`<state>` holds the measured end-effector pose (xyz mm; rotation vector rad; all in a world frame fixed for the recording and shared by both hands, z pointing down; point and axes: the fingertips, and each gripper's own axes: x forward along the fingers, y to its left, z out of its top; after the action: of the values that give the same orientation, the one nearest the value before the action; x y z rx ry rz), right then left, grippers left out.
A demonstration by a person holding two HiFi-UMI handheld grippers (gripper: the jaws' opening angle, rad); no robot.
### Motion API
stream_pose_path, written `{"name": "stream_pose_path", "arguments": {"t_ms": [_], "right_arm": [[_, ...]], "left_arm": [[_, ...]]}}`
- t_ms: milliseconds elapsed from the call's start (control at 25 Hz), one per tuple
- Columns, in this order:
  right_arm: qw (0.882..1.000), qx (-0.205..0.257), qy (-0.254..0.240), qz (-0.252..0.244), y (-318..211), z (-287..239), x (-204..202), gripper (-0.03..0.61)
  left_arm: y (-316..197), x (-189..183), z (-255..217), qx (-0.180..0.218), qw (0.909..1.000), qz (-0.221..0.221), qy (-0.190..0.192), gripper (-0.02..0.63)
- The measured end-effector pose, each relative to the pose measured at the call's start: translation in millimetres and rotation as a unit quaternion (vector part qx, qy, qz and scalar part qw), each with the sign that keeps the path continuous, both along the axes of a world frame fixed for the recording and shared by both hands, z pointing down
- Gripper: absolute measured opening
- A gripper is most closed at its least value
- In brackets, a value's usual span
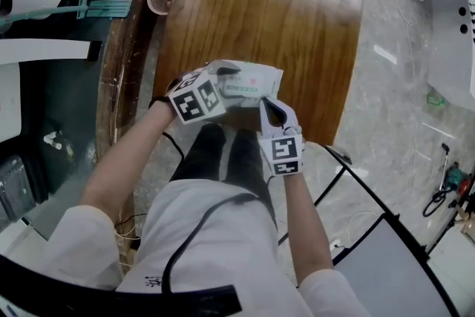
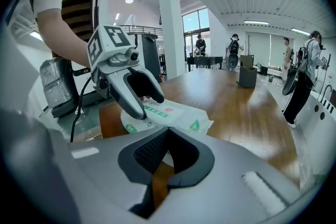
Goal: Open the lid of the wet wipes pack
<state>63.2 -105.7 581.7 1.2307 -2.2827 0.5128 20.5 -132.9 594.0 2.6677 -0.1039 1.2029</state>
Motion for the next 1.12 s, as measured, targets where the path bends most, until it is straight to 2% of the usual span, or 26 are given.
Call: {"name": "stream_pose_path", "arguments": {"t_ms": [200, 480, 600, 680, 960, 1120], "right_arm": [[0.999, 0.012, 0.026, -0.016, 0.0, 0.0, -1.7, 0.009], [0.999, 0.016, 0.026, -0.010, -1.0, -0.4, -1.7, 0.009], [1.000, 0.015, 0.025, -0.010, -1.0, -0.2, -1.7, 0.009], [1.000, 0.015, 0.025, -0.010, -1.2, 0.3, -1.6, 0.009], [1.000, 0.010, 0.026, -0.008, 0.7, 0.5, -1.7, 0.009], [1.000, 0.010, 0.027, -0.007, -0.1, 0.0, -1.3, 0.009]], "left_arm": [[-0.9, -0.3, -0.8, -0.024, 0.9997, 0.003, -0.001, 0.295], [-2.2, 0.3, -5.3, -0.062, 0.9978, 0.017, -0.015, 0.296], [-4.9, 1.4, -10.0, -0.097, 0.9953, 0.009, -0.003, 0.295], [-6.3, 2.9, -13.0, -0.105, 0.9945, 0.008, 0.002, 0.296], [-0.2, 0.6, -14.7, -0.046, 0.9983, 0.032, -0.015, 0.282], [-1.2, -0.9, -20.8, -0.019, 0.9996, 0.021, -0.006, 0.253]]}}
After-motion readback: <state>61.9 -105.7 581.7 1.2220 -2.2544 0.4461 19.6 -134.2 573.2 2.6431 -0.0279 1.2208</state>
